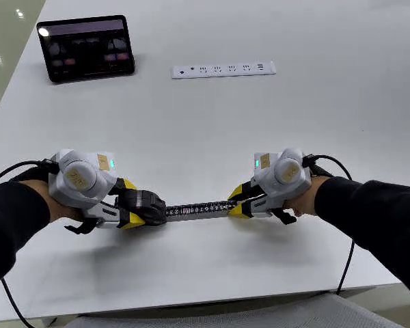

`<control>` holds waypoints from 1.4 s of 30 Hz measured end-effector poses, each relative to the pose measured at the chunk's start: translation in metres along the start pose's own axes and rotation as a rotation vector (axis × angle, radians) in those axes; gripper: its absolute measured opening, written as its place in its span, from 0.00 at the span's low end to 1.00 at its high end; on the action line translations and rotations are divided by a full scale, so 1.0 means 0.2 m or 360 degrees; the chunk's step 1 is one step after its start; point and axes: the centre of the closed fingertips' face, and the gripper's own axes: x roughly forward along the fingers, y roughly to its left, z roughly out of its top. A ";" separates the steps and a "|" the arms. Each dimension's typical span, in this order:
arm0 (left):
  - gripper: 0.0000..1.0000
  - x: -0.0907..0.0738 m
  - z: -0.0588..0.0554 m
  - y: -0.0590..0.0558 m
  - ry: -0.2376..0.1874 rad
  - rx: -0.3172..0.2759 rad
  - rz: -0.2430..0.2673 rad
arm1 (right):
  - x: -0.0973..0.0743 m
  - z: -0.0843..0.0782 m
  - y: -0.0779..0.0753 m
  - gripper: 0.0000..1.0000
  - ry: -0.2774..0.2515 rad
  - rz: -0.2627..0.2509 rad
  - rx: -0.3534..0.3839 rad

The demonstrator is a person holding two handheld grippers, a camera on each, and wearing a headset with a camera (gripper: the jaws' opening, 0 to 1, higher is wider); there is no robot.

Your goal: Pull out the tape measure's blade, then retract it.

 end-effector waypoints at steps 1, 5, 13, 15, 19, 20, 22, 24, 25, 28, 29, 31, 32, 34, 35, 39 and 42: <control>0.32 0.00 0.00 0.00 -0.0003 -0.0002 0.0002 | 0.00 0.00 0.00 0.11 0.0002 -0.0004 0.0006; 0.32 0.00 0.00 0.00 -0.0015 -0.0004 0.0002 | -0.01 -0.01 0.00 0.11 0.0014 -0.0004 -0.0003; 0.31 -0.01 0.00 0.00 -0.0020 -0.0007 -0.0004 | -0.03 -0.03 0.00 0.11 0.0017 -0.0011 0.0009; 0.31 -0.01 0.00 0.00 -0.0023 -0.0010 -0.0004 | -0.03 -0.03 0.00 0.11 0.0019 -0.0015 0.0013; 0.31 -0.01 0.00 0.01 -0.0023 -0.0011 -0.0005 | -0.04 -0.04 0.00 0.11 0.0024 -0.0018 0.0016; 0.31 -0.01 0.00 0.01 -0.0024 -0.0011 -0.0005 | -0.04 -0.05 0.00 0.11 0.0024 -0.0018 0.0019; 0.31 -0.01 0.00 0.01 -0.0028 -0.0014 -0.0003 | -0.04 -0.05 0.00 0.11 0.0025 -0.0019 0.0022; 0.31 -0.01 0.00 0.01 -0.0029 -0.0015 -0.0002 | -0.04 -0.05 0.00 0.11 0.0028 -0.0020 0.0020; 0.31 -0.01 0.00 0.01 -0.0029 -0.0015 -0.0002 | -0.04 -0.05 0.00 0.11 0.0028 -0.0020 0.0023; 0.31 -0.01 0.00 0.01 -0.0030 -0.0016 0.0000 | -0.04 -0.06 -0.01 0.11 0.0027 -0.0022 0.0027; 0.31 -0.01 0.00 0.01 -0.0030 -0.0016 0.0001 | -0.05 -0.06 -0.01 0.11 0.0029 -0.0023 0.0027; 0.31 0.00 0.00 0.01 -0.0029 -0.0015 0.0001 | -0.05 -0.06 -0.01 0.11 0.0029 -0.0024 0.0030; 0.31 0.00 -0.01 0.01 -0.0029 -0.0015 0.0001 | -0.05 -0.06 -0.01 0.11 0.0027 -0.0023 0.0034; 0.31 0.00 -0.01 0.01 -0.0029 -0.0015 0.0000 | -0.05 -0.07 -0.01 0.11 0.0027 -0.0023 0.0038; 0.31 0.00 -0.01 0.01 -0.0029 -0.0015 0.0000 | -0.05 -0.07 -0.01 0.11 0.0026 -0.0023 0.0040; 0.32 0.00 -0.01 0.00 -0.0029 -0.0016 0.0002 | -0.05 -0.07 -0.01 0.11 0.0026 -0.0026 0.0041; 0.32 0.00 -0.01 0.00 -0.0029 -0.0016 0.0003 | -0.06 -0.08 0.00 0.11 0.0026 -0.0026 0.0039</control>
